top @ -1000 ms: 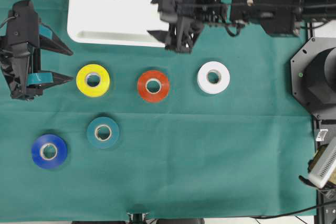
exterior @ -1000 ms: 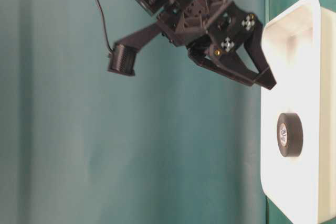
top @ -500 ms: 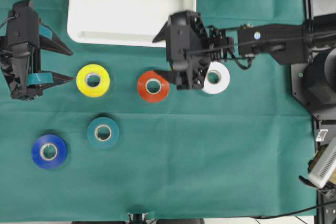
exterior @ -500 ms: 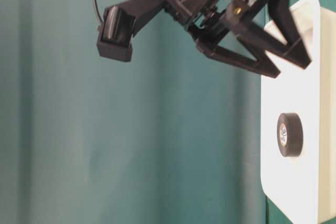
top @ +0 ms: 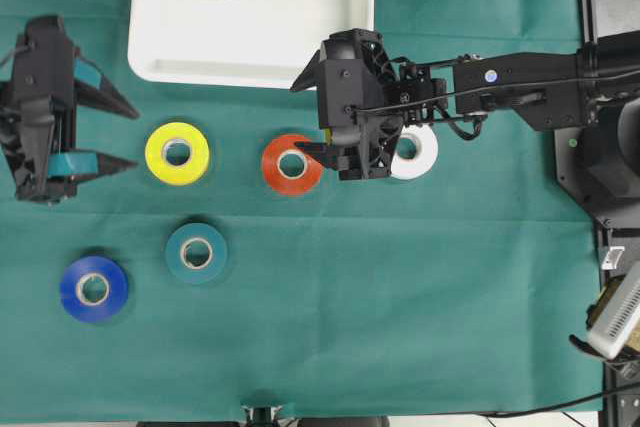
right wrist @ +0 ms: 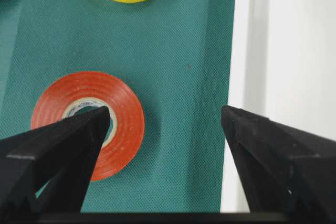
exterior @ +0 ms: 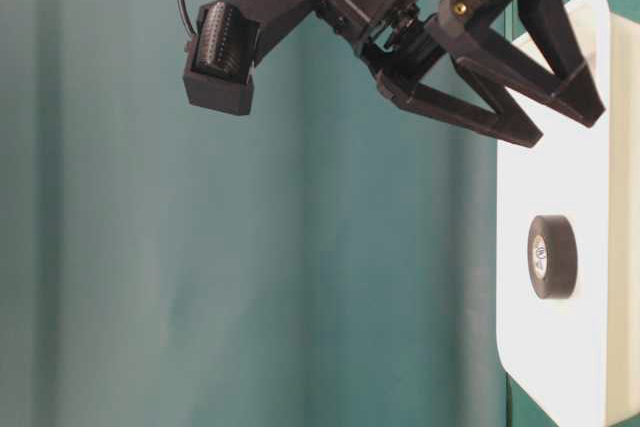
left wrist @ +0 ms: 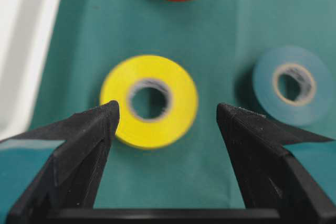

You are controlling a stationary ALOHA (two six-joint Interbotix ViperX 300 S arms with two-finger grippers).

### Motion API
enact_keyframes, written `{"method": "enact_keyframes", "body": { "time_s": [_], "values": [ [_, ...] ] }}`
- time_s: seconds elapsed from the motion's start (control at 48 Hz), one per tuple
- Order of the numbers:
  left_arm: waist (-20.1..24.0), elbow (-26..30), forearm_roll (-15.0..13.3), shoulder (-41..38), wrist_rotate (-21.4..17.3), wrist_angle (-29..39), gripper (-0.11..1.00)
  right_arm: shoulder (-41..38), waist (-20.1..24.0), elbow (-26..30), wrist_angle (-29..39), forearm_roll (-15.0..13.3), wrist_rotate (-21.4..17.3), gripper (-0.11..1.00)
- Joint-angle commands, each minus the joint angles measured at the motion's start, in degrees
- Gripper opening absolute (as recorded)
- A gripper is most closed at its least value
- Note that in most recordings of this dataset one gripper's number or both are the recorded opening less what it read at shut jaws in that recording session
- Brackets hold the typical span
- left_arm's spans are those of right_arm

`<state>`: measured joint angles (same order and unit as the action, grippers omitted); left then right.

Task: Put the tape alternately from left to right into the white case.
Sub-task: 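Withdraw the right gripper from the tray toward the red roll, then lower the left gripper and grasp the yellow tape roll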

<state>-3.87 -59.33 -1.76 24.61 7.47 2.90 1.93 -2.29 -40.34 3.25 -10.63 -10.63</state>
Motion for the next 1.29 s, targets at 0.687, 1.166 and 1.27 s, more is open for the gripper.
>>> {"method": "enact_keyframes", "body": {
  "time_s": [0.687,1.166,1.27],
  "values": [
    [-4.4,2.6,0.1,-8.9,-0.1,-1.4,0.82,1.5,0.2,0.6,-0.4,-0.2,0.0,0.66],
    [-3.8,4.8,0.2,-18.8,-0.8,-8.0,0.82,1.1,0.2,0.4,-1.1,-0.2,0.0,0.66],
    [-3.3,6.1,0.3,-21.2,-0.8,-8.3,0.82,1.1,0.2,0.5,-1.2,-0.2,0.0,0.66]
  ]
}}
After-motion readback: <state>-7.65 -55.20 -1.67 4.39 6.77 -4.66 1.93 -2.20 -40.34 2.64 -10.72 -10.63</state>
